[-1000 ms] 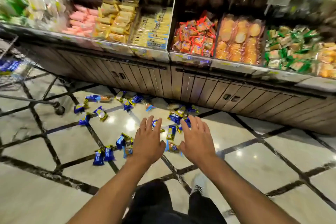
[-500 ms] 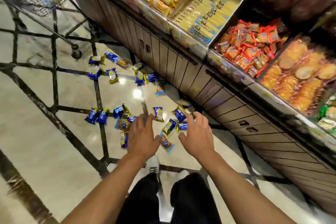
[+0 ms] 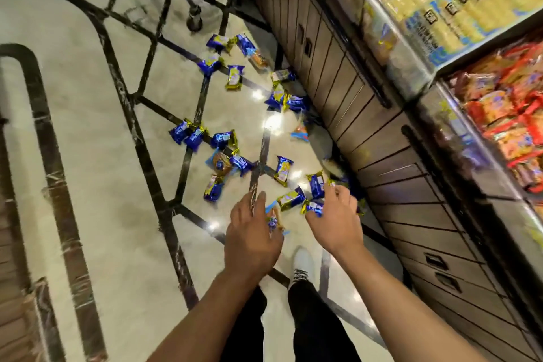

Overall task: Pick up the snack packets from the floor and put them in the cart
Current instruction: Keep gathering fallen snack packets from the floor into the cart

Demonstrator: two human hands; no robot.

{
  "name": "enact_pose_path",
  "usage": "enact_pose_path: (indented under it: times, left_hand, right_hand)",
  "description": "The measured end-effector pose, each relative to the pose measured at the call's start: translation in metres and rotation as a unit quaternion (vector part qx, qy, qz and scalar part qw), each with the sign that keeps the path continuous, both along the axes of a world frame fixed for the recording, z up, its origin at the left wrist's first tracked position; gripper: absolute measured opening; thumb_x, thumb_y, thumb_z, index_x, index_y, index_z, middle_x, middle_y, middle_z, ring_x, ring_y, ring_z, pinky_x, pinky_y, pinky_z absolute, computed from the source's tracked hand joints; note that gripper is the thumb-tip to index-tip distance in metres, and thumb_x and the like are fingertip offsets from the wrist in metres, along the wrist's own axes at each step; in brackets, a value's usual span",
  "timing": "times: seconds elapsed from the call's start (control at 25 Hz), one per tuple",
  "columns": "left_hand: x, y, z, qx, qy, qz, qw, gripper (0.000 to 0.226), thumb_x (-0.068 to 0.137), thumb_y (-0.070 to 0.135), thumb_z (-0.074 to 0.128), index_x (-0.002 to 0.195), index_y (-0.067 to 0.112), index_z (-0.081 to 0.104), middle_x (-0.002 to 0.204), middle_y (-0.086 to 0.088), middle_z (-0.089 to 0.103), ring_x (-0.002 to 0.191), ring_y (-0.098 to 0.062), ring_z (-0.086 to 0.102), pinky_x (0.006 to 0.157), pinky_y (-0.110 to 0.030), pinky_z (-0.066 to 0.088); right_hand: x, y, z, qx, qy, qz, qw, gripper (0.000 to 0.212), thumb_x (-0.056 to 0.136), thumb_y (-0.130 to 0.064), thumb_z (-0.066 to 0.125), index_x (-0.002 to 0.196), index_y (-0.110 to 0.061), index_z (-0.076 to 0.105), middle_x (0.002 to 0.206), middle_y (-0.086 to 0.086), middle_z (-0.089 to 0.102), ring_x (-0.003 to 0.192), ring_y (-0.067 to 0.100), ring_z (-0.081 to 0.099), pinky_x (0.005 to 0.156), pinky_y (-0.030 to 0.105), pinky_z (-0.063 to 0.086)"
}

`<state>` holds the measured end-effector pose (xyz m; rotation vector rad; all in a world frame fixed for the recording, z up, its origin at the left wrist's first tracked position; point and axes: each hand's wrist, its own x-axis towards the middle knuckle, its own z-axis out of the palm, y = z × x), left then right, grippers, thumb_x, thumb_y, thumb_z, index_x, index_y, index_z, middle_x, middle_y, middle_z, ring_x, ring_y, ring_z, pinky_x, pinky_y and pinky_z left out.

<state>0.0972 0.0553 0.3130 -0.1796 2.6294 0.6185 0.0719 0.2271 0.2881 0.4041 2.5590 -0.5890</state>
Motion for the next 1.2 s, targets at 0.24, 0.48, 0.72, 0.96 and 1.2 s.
enact_pose_path:
  times: [0.24, 0.48, 0.72, 0.96, 1.2]
  left_hand:
    - [0.003, -0.015, -0.056, 0.030, 0.006, 0.083, 0.996, 0.079, 0.085, 0.027, 0.065, 0.153, 0.016, 0.027, 0.154, -0.011, 0.029, 0.140, -0.029, 0.025, 0.110, -0.040, 0.031]
    - [0.012, -0.046, -0.166, 0.029, -0.035, 0.105, 0.993, 0.084, 0.087, 0.034, 0.060, 0.156, 0.021, 0.016, 0.156, -0.006, 0.024, 0.142, -0.027, 0.022, 0.111, -0.041, 0.032]
    - [0.010, -0.035, -0.312, 0.032, -0.063, 0.124, 0.990, 0.079, 0.091, 0.037, 0.058, 0.156, 0.020, 0.016, 0.158, -0.007, 0.018, 0.144, -0.027, 0.018, 0.112, -0.041, 0.028]
    - [0.009, -0.011, -0.486, 0.095, -0.176, 0.284, 0.938, 0.084, 0.089, 0.037, 0.064, 0.155, 0.015, 0.018, 0.160, -0.011, 0.017, 0.145, -0.032, 0.020, 0.114, -0.040, 0.025]
    - [0.003, 0.012, -0.602, 0.106, -0.197, 0.341, 0.913, 0.103, 0.080, 0.036, 0.073, 0.156, 0.018, 0.007, 0.155, -0.011, 0.017, 0.140, -0.038, 0.026, 0.114, -0.048, 0.030]
  right_hand:
    - [-0.004, -0.018, -0.058, -0.008, -0.010, 0.032, 0.999, 0.064, 0.089, -0.033, 0.058, 0.145, -0.017, 0.034, 0.148, 0.008, 0.028, 0.133, 0.032, 0.027, 0.094, 0.042, 0.042]
    - [0.003, -0.050, -0.158, 0.000, -0.014, 0.007, 1.000, 0.065, 0.088, -0.032, 0.060, 0.145, -0.016, 0.035, 0.147, 0.009, 0.032, 0.132, 0.031, 0.029, 0.099, 0.043, 0.039]
    - [-0.004, -0.053, -0.295, 0.013, -0.020, 0.052, 0.998, 0.066, 0.086, -0.037, 0.059, 0.144, -0.016, 0.035, 0.146, 0.009, 0.032, 0.131, 0.031, 0.029, 0.094, 0.045, 0.045]
    - [-0.031, -0.043, -0.448, -0.095, -0.105, -0.165, 0.976, 0.047, 0.088, -0.039, 0.064, 0.126, -0.015, 0.049, 0.133, 0.016, 0.043, 0.123, 0.037, 0.043, 0.101, 0.041, 0.038]
    - [-0.055, -0.045, -0.564, -0.132, -0.137, -0.266, 0.945, 0.075, 0.086, -0.047, 0.065, 0.145, -0.015, 0.033, 0.144, 0.017, 0.032, 0.124, 0.040, 0.045, 0.103, 0.045, 0.042]
